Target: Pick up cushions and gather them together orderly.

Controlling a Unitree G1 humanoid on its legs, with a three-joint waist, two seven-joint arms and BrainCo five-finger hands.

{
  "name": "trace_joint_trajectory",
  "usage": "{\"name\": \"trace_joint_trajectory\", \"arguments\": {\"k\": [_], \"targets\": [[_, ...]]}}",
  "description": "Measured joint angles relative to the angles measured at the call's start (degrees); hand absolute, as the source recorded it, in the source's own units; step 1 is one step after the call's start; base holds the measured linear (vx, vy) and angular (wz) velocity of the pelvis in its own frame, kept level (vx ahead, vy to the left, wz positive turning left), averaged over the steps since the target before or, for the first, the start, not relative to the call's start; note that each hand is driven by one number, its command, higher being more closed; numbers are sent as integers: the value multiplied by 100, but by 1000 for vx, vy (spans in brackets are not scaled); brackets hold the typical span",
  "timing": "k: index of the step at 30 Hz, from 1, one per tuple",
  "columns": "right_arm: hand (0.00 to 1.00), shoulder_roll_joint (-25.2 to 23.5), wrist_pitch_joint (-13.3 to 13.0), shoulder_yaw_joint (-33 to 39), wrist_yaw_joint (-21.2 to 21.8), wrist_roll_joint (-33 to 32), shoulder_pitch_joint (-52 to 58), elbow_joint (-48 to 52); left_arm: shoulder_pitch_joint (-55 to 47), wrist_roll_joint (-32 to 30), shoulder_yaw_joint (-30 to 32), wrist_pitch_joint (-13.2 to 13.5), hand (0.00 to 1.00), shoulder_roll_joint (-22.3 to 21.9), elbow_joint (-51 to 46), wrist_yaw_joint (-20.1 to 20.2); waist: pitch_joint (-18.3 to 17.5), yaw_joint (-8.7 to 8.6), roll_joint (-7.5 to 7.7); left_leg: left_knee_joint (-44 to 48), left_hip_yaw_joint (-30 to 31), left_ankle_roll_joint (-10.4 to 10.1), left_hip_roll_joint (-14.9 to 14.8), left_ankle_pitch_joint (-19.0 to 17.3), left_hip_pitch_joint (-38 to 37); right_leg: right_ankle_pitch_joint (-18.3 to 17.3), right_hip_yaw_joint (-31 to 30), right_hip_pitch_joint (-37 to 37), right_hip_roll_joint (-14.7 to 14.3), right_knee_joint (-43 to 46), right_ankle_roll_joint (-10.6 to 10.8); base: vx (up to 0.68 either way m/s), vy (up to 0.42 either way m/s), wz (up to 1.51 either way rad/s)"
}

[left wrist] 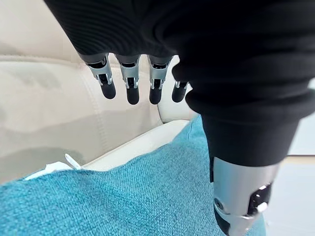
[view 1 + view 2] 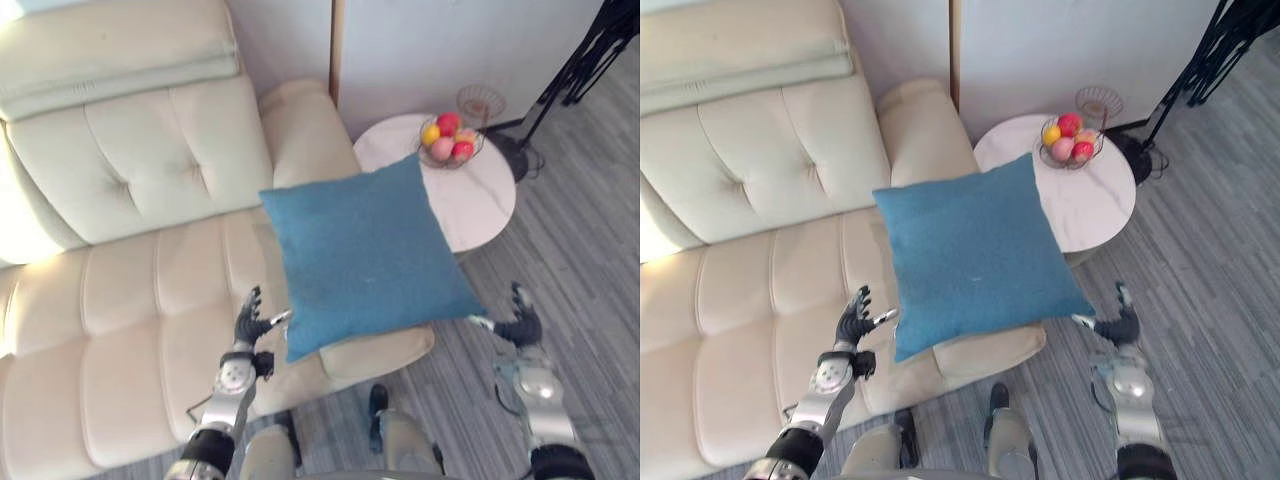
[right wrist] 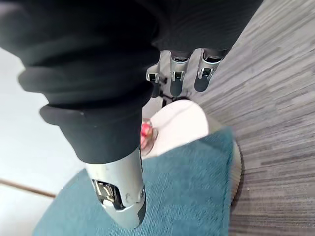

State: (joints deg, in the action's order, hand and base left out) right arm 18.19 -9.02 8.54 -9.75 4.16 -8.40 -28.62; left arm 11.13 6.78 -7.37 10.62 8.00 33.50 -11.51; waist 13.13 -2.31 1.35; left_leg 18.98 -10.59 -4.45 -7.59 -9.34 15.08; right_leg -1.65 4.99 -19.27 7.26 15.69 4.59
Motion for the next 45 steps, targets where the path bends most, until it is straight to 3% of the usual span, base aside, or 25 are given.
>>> {"name": "trace_joint_trajectory", "arguments": {"k": [3,5,6,7,11,17,23,27,35,44,45], "targets": [[0,21,17,-319,-7,-193,-1023,-729,861,48,-192,5,0,-41,379,-112,238,3,-8,2,97,32,63,187,524,230,51,-399,55,-116,-28,-206,1,19],[0,112,57,-405,-35,-424,-1825,-1263,1668,156,-221,0,0,-90,791,-145,619,-5,-11,64,122,76,58,257,780,425,81,-537,55,-202,-47,-231,9,11],[100,152,61,-428,-39,-471,-2011,-1390,1858,164,-226,-1,0,-103,895,-152,682,-3,-15,111,130,75,57,259,859,462,79,-592,54,-205,-51,-203,22,0],[100,216,71,-478,-61,-609,-2399,-1620,2230,172,-258,-5,100,-116,1053,-196,801,-18,-10,158,124,95,61,292,987,543,48,-695,54,-218,-48,-229,28,-7],[100,276,115,-536,-238,-918,-3399,-2067,3411,461,-371,-4,100,-223,1448,-389,973,-17,-31,211,108,126,56,440,1389,835,-40,-1013,28,-405,-63,-139,4,-7],[100,242,151,-630,-286,-1366,-3489,-1622,3668,758,-371,48,100,-238,1305,-654,990,34,-41,208,80,85,-55,482,1440,866,-29,-1058,-45,-398,-117,-27,-36,-1],[100,228,50,-760,-312,-1496,-2601,461,3586,962,-419,101,100,-159,344,-788,1073,166,-68,186,-79,76,-178,523,1299,844,-149,-1047,-141,-367,-149,53,-37,-12],[100,102,32,-1005,-332,-1464,-1891,1322,3009,962,-583,109,100,45,-374,-863,1072,148,-67,188,-101,7,-201,473,1028,761,-211,-792,-171,-367,-137,79,-7,-6],[100,-340,-66,-1403,-228,-1035,-338,2788,835,849,-637,115,100,187,-1745,-862,1042,139,-70,57,-62,-12,-185,289,257,503,-175,-36,-237,-372,-137,41,3,2],[100,-682,-193,-1588,233,-1032,1070,3338,-1448,708,-805,115,100,215,-3034,-608,-83,180,-106,-456,89,-14,66,314,-405,221,52,528,-2,-378,-13,88,26,15],[100,-714,-228,-1654,246,-1033,1064,3387,-1560,708,-793,119,100,217,-3110,-608,-145,284,-97,-460,0,-12,82,312,-462,224,-18,541,28,-374,-11,-4,28,-12]]}}
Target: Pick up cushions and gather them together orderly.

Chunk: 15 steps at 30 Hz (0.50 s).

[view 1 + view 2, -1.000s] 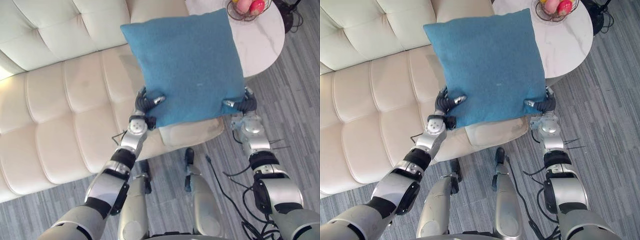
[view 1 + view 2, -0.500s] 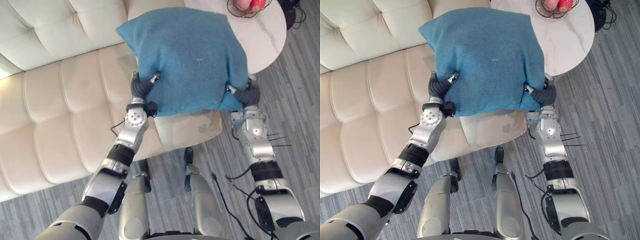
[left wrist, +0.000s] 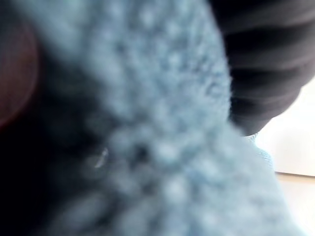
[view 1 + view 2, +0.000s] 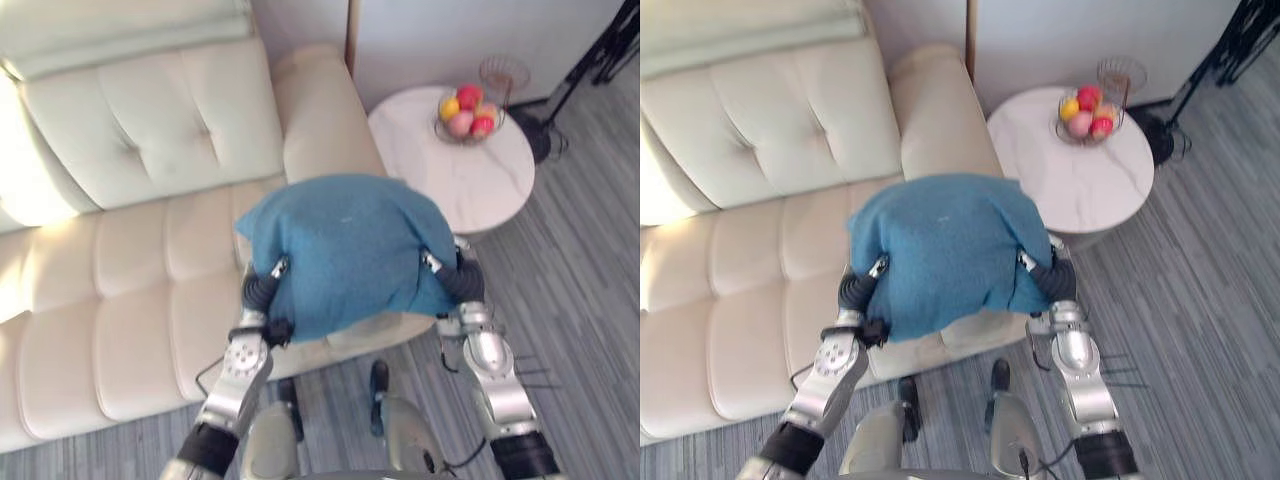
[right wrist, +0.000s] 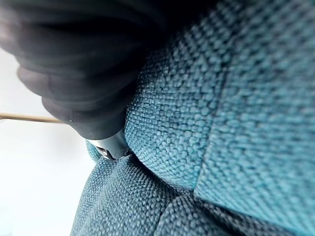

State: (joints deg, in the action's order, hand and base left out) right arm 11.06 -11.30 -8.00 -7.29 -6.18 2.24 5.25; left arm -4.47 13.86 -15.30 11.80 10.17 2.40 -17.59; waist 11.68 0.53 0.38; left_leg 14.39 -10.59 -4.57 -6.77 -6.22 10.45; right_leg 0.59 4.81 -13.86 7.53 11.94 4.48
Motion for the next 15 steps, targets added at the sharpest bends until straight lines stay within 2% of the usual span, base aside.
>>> {"name": "trace_joint_trajectory", "arguments": {"k": [3,6,7,8,9,10,11,12,14,15], "targets": [[100,-18,-83,-101,1,-1,-28,1,-67,6,52,8,100,-1,-69,0,-2,38,1,177,-22,64,-4,-49,15,-32,-33,-5,26,142,26,-56,24,-3],[100,-12,-114,-130,1,1,-19,-5,-73,7,57,6,100,1,-71,2,-3,-2,9,571,156,179,29,-190,233,-354,-474,-216,39,846,221,-115,-9,29],[100,3,-116,-130,-1,5,-16,-7,-49,5,57,4,100,4,-73,5,-7,-28,20,715,279,211,38,-203,334,-653,-764,-369,40,1459,208,-122,-120,86],[100,-4,-129,-131,-2,4,-11,-59,-40,4,56,2,100,4,-73,6,-10,-94,50,897,505,216,80,-200,431,-1132,-970,-465,48,2563,73,-109,-163,99],[100,-3,-136,-131,-2,5,-7,-99,-41,3,55,-1,100,5,-73,6,-31,-132,76,991,643,201,107,-189,450,-1298,-1046,-424,47,3028,94,-45,-214,107],[100,5,-161,-131,-2,6,-25,-189,-30,2,56,1,100,5,-74,6,-83,-90,151,1203,821,161,134,-165,617,-1514,-1224,-291,41,3456,164,-80,-265,97],[100,27,-161,-130,-5,7,-62,-192,42,2,56,-3,100,11,-72,6,-95,-23,170,1360,1034,67,150,-109,859,-1744,-1403,-235,-112,3396,281,-122,-277,85],[100,61,-162,-127,-13,6,-76,-192,87,2,55,-10,100,-3,-69,6,-103,14,146,1340,1159,-28,149,-44,952,-1816,-1431,-234,-186,3305,323,-210,-276,72],[100,106,-186,-125,-23,1,-119,-193,196,0,78,-7,100,25,-83,6,-165,224,105,824,1393,-220,-13,492,1236,-2245,-1237,-107,-412,2375,82,-232,-288,41],[100,125,-186,-127,-23,-2,-188,-216,208,0,90,-8,100,5,-89,5,-118,207,15,738,1539,-268,-81,657,1315,-2163,-1110,-180,-518,2388,6,-281,-317,53]]}}
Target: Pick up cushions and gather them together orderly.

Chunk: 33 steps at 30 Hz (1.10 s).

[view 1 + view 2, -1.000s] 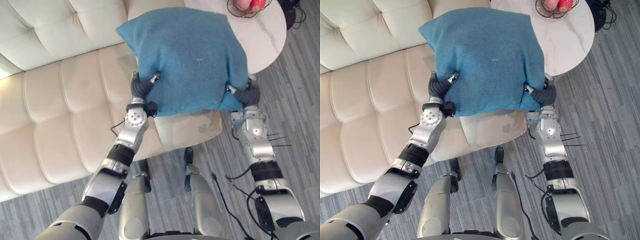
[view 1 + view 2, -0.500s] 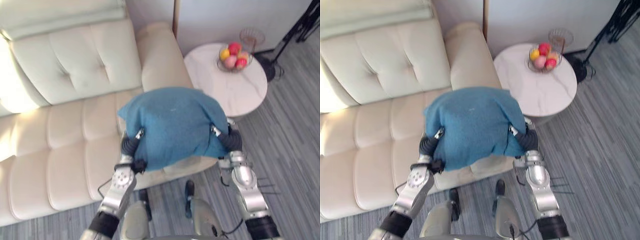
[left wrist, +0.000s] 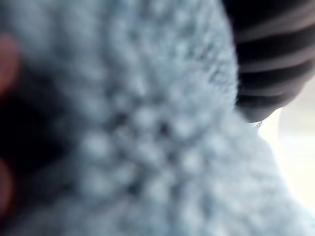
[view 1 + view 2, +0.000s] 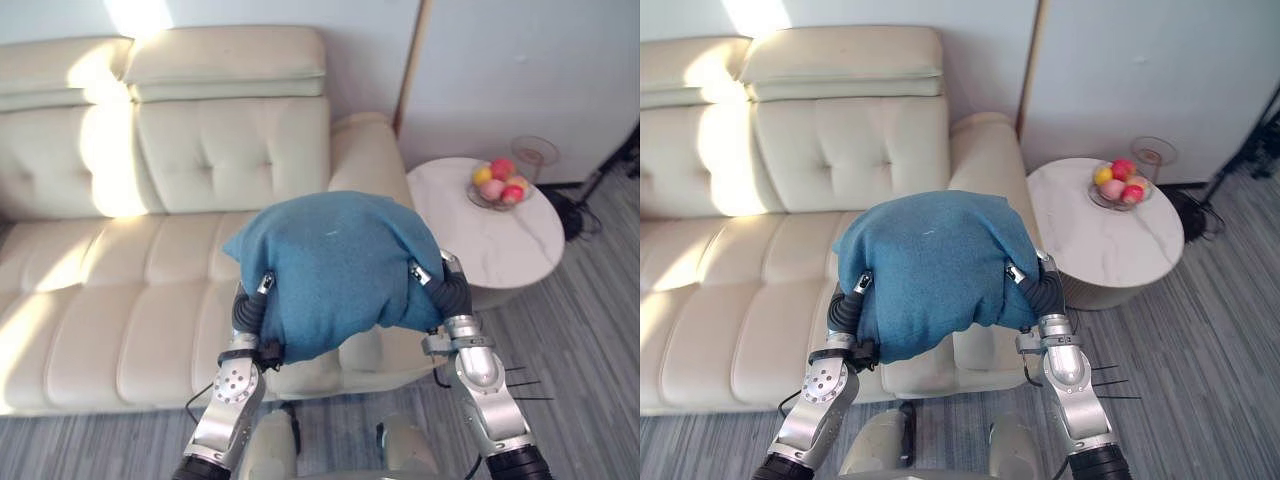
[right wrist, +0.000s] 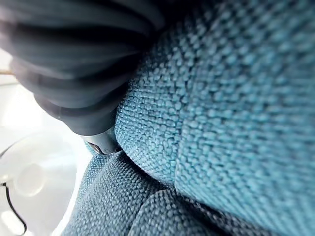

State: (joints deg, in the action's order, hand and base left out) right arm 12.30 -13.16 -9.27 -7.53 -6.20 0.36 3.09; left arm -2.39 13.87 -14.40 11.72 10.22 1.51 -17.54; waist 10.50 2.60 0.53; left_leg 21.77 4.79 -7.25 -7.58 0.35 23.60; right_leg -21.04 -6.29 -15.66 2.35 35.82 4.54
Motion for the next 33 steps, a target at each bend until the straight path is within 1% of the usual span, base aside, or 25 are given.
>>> {"name": "trace_joint_trajectory", "arguments": {"k": [1,2,3,4,5,6,7,8,9,10,11,12,13,14,15,16,17,19,20,25,27,28,31,32,33], "targets": [[100,7,1,1,0,-16,-44,-44,-14,1,-1,-14,100,-9,-2,0,18,-90,-127,-238,253,-75,-140,323,112,98,262,-93,-186,-13,-152,-385,-353,90],[100,23,2,4,-3,-22,-40,-134,-28,4,-1,-28,100,-26,-9,-1,24,-174,-165,-746,208,84,-251,754,61,194,605,-102,-275,-72,-308,-401,-339,108],[100,29,5,45,-9,-22,-38,-187,-23,6,-10,-31,100,-62,-25,-1,37,-197,-212,-1316,-118,478,-462,690,-108,330,842,-52,-337,-202,-453,-336,-283,102],[100,39,12,91,-13,-21,-37,-202,-18,8,-20,-31,100,-92,-34,0,44,-205,-208,-1471,-579,806,-631,364,-127,456,975,-10,-319,-366,-505,-276,-188,100],[100,48,2,224,-12,-19,-47,-212,30,10,-75,-30,100,-141,-64,2,112,-238,-158,-1258,-1134,886,-750,99,-26,549,1185,31,-171,-566,-657,-414,-240,122],[100,41,3,408,-15,-18,-48,-232,32,10,-213,-26,100,-237,-119,7,127,-290,-153,-387,-1794,859,-741,66,85,782,1463,62,28,-822,-749,-406,-207,126],[100,41,3,463,-16,-18,-48,-231,34,12,-261,-22,100,-293,-125,7,103,-345,-192,139,-2149,881,-752,49,46,954,1653,100,120,-1046,-781,-327,-163,107],[100,39,2,500,-17,-18,-43,-231,52,13,-287,-22,100,-320,-128,10,94,-397,-208,433,-2368,897,-745,27,-38,1052,1765,135,184,-1195,-794,-277,-114,110],[100,36,1,580,-21,-17,-39,-230,156,21,-324,-18,100,-329,-148,57,76,-514,-239,968,-2892,782,-745,-503,-523,1318,2043,201,281,-1564,-850,-264,-94,95],[100,33,0,637,-22,-16,-34,-230,216,21,-355,-18,100,-330,-148,82,68,-529,-253,1032,-3006,743,-742,-734,-730,1385,2133,201,301,-1643,-876,-248,-70,89],[100,34,1,690,-30,-15,-31,-230,278,21,-398,-17,100,-333,-148,96,61,-546,-265,1002,-3089,657,-733,-954,-942,1451,2236,201,324,-1726,-863,-168,-4,83],[100,34,1,800,-98,-4,-21,-230,416,21,-534,-14,100,-331,-148,96,42,-637,-293,635,-3199,451,-676,-1212,-1304,1580,2494,201,375,-1875,-828,-199,25,125],[100,12,0,948,-151,2,-14,-234,541,19,-675,-13,100,-343,-146,101,10,-745,-327,-207,-3132,295,-506,-1293,-1570,1703,2710,193,405,-2039,-686,-227,61,135],[100,-71,11,1010,-184,10,16,-236,591,19,-724,-15,100,-331,-120,107,6,-741,-192,-476,-3098,279,-318,-1020,-1587,1837,2704,189,501,-2210,-616,-174,56,97],[100,-75,11,1017,-198,13,25,-235,583,19,-744,-17,100,-332,-120,106,-16,-731,-199,-581,-3092,312,-274,-961,-1575,1948,2736,222,499,-2339,-606,-151,71,43],[100,-81,12,1018,-218,21,23,-235,580,19,-746,-19,100,-330,-120,106,-18,-622,-206,-559,-3066,369,-245,-929,-1514,2118,2781,280,515,-2523,-586,-123,76,22],[100,-91,31,1017,-218,32,23,-236,579,18,-744,-18,100,-327,-120,107,-36,-565,-236,-434,-3036,433,-247,-969,-1422,2285,2812,319,516,-2640,-532,-115,94,12],[100,-121,43,1017,-218,40,18,-235,575,15,-741,-18,100,-326,-120,107,-42,-485,-244,-252,-3031,546,-255,-1043,-1318,2435,2808,350,521,-2772,-492,-101,104,2],[100,-136,43,1017,-218,59,8,-236,572,15,-735,-18,100,-325,-120,107,-42,-485,-244,-129,-3035,623,-253,-1096,-1259,2504,2799,355,540,-2817,-452,-97,112,-4],[100,-161,73,985,-212,69,8,-236,458,13,-679,-19,100,-323,-120,142,-47,-483,-236,300,-3153,797,-278,-1406,-1174,2649,2621,340,589,-2816,-335,-85,135,-16],[100,-195,74,935,-211,84,9,-237,376,13,-586,-19,100,-324,-121,252,-67,-504,-203,347,-3153,833,-221,-1506,-1131,2582,2613,279,681,-2742,-283,-61,119,-5],[100,-197,75,904,-202,123,13,-238,332,13,-544,-23,100,-323,-121,266,-84,-502,-167,365,-3145,860,-158,-1550,-1096,2500,2622,178,787,-2550,-232,-36,151,13],[100,-207,77,903,-137,178,45,-444,180,9,-539,-69,100,-321,-121,376,-78,-525,-115,488,-2898,972,122,-1716,-1141,1919,2700,56,1198,-1592,-156,9,98,43],[100,-212,78,903,-112,180,89,-481,130,8,-539,-73,100,-323,-121,392,-85,-530,-101,510,-2804,1010,198,-1765,-1171,1771,2665,55,1277,-1392,-204,64,55,80],[100,-247,78,893,-86,184,230,-485,58,6,-539,-78,100,-312,-121,419,-83,-541,-72,582,-2579,1096,334,-1847,-1204,1549,2422,48,1307,-1064,-317,117,34,95]]}}
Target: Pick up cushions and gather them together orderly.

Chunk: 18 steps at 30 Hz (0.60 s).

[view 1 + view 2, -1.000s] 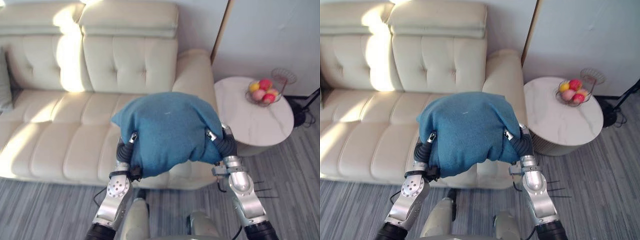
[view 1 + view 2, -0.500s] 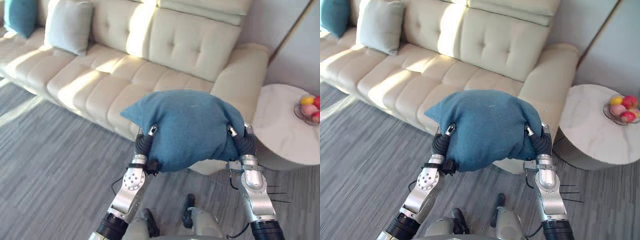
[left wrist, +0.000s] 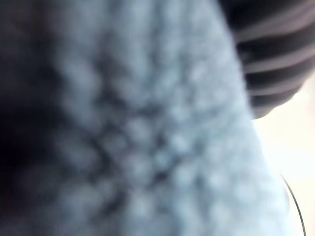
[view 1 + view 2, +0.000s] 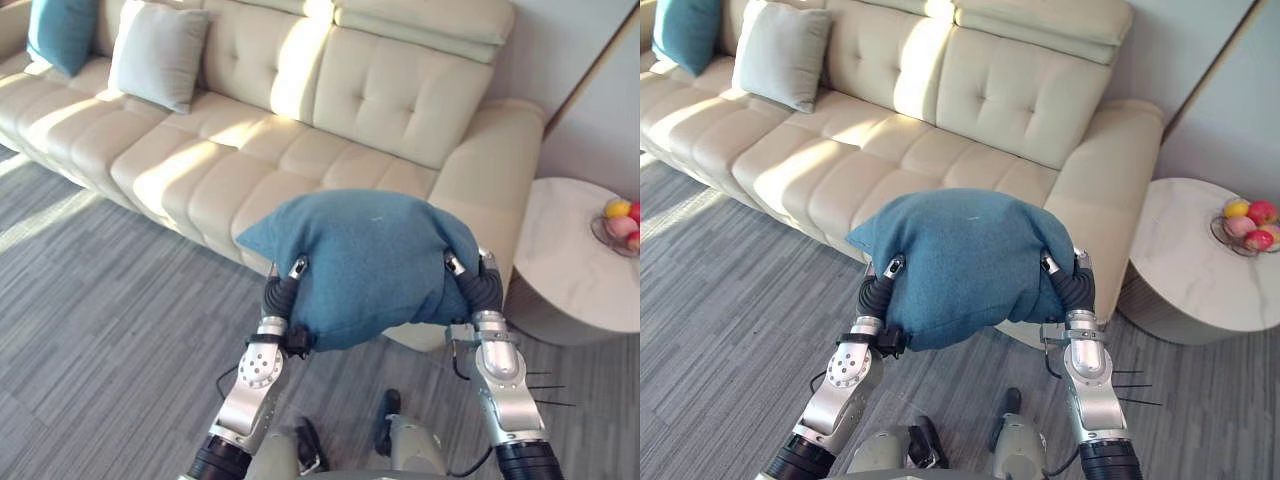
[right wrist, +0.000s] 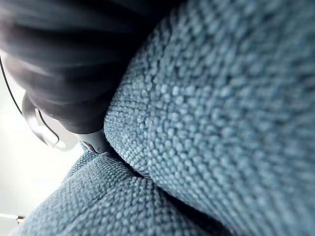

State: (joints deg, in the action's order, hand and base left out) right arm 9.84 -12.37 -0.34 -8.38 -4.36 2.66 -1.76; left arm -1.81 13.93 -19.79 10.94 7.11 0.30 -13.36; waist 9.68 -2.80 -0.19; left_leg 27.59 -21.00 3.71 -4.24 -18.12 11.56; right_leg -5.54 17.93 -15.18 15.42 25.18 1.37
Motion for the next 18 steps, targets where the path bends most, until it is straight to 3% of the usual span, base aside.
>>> {"name": "trace_joint_trajectory", "arguments": {"k": [2,3,4,6,8,9,11,12,13,15,16,17,18], "targets": [[100,-81,7,-8,68,9,40,-206,-31,-6,31,-54,100,15,-1,12,30,-4,74,147,376,162,197,-122,-57,68,-598,-400,119,1120,-283,178,23,101],[100,-93,21,-7,101,9,64,-338,-74,-8,36,-66,100,40,-4,13,22,-14,85,244,585,277,228,-168,-43,-226,-995,-737,10,1559,-320,230,-14,86],[100,-148,33,-7,107,5,64,-390,-80,-8,37,-66,100,64,-4,13,34,-12,97,354,700,294,230,-245,-16,-356,-1205,-868,-162,1538,-131,224,-42,77],[100,-190,41,0,107,-5,65,-396,-83,-5,37,-74,100,85,-3,13,47,-7,116,528,824,313,246,-389,1,-425,-1426,-1060,-413,1215,44,167,-53,52],[100,-164,42,17,108,-8,199,-380,-82,-6,27,-100,100,94,3,38,63,-123,108,544,1065,144,385,-471,-208,-221,-1650,-1139,-733,183,325,271,-67,68],[100,-167,42,37,108,-8,256,-352,-74,-7,26,-101,100,94,3,75,60,-147,113,541,1129,130,444,-494,-273,-159,-1658,-1133,-765,-67,358,328,-88,83],[100,-179,43,133,108,-9,547,-99,-63,-12,-42,-107,100,72,2,128,54,-288,106,524,1316,-138,550,-668,-558,717,-1970,-1002,-931,-54,211,365,-120,73],[100,-180,44,161,108,-9,599,-20,-63,-12,-42,-109,100,31,2,160,56,-260,47,516,1330,-193,504,-697,-604,630,-1941,-1035,-933,113,217,369,-124,38],[100,-190,77,225,108,-8,715,210,-52,-10,-46,-108,100,-13,-9,195,30,-264,-40,528,1310,-294,373,-702,-677,399,-1803,-1024,-956,323,133,371,-118,31],[100,-256,189,329,104,-8,974,661,21,-5,-94,-113,100,-66,-28,211,25,-328,-58,1072,1060,-613,27,-529,-579,161,-1463,-853,-976,497,-21,429,-173,37],[100,-259,196,420,101,-9,1210,993,23,-1,-98,-117,100,-147,-46,245,35,-306,-91,1665,695,-738,-391,-312,-535,24,-1296,-562,-1124,485,-122,409,-198,8],[100,-260,196,459,92,-12,1430,1371,5,4,-99,-120,100,-193,-121,326,38,-273,-98,2295,247,-552,-842,55,-532,-110,-1237,-240,-1286,443,-205,331,-156,-5],[100,-253,195,467,84,-12,1503,1545,-12,6,-98,-120,100,-195,-192,334,37,-275,-98,2577,42,-493,-1035,309,-529,-151,-1233,-90,-1353,403,-248,305,-139,-27]]}}
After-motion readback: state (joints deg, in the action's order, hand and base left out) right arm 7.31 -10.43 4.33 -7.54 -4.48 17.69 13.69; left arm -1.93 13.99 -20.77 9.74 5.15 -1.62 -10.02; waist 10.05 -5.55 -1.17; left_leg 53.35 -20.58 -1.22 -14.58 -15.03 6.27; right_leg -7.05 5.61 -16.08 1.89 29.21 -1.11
